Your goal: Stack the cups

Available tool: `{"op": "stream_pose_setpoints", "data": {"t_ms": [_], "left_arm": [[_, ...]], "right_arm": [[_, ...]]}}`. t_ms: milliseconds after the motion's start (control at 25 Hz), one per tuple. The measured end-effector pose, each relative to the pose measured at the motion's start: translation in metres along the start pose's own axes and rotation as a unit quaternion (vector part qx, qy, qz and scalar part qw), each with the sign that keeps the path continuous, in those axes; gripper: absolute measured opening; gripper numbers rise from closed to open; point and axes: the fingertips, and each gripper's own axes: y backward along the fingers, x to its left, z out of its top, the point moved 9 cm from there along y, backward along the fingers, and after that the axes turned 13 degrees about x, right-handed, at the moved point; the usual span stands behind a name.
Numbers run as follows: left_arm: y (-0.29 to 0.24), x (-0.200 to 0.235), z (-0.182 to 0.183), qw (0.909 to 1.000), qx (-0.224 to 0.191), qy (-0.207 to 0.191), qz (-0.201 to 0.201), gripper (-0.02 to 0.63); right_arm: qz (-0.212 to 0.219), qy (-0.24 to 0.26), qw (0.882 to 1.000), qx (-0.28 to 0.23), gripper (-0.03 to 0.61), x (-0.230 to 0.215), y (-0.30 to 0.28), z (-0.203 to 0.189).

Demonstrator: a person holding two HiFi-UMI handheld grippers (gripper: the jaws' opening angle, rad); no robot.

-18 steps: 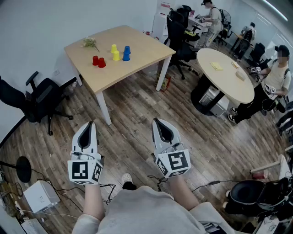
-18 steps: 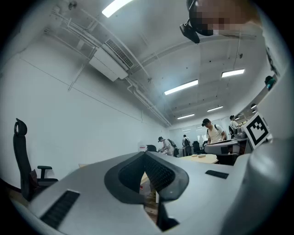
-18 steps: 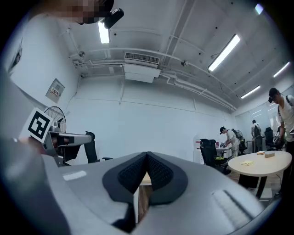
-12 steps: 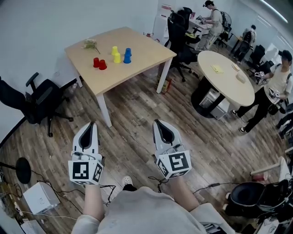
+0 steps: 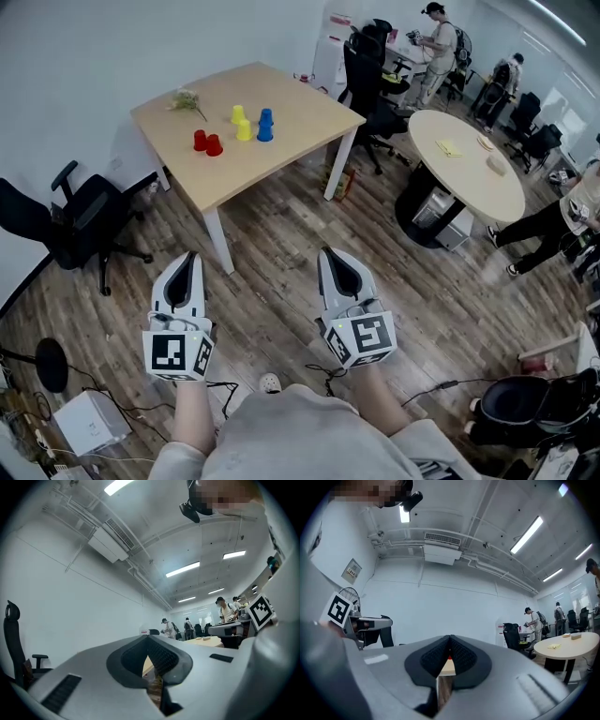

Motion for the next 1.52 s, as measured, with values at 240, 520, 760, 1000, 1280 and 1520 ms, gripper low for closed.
{"op": "stream_pose_setpoints", "data": {"t_ms": [240,520,760,1000,1280,1520], "left_arm": [[-0.016,0.026,-0.002,0.9999,0.002,-0.001,-0.014,0.008],[-0.045,0.048,-0.005,0.9999,0.003,0.007,-0.013,0.008],[-0.089,0.069,-0.006,0.9999,0.006,0.012,0.001,0.008],[-0.152,0.089,0.008,0.9997,0.003,0.01,0.02,0.008],[-0.231,0.101,0.025,0.999,-0.003,0.005,0.045,0.008],[-0.283,0.1,0.031,0.9982,-0.007,0.003,0.059,0.008]], "right_arm": [[-0.01,-0.002,1.0,0.0,0.011,0.011,-0.025,-0.001],[-0.015,0.005,1.0,0.012,0.012,0.003,-0.058,-0.002],[-0.009,0.002,1.0,0.008,0.012,-0.021,-0.111,0.001],[0.01,0.0,1.0,-0.002,0.012,-0.057,-0.184,0.017],[0.032,-0.004,0.999,-0.01,0.011,-0.112,-0.259,0.029],[0.052,-0.013,0.998,-0.017,0.012,-0.151,-0.305,0.025]]}}
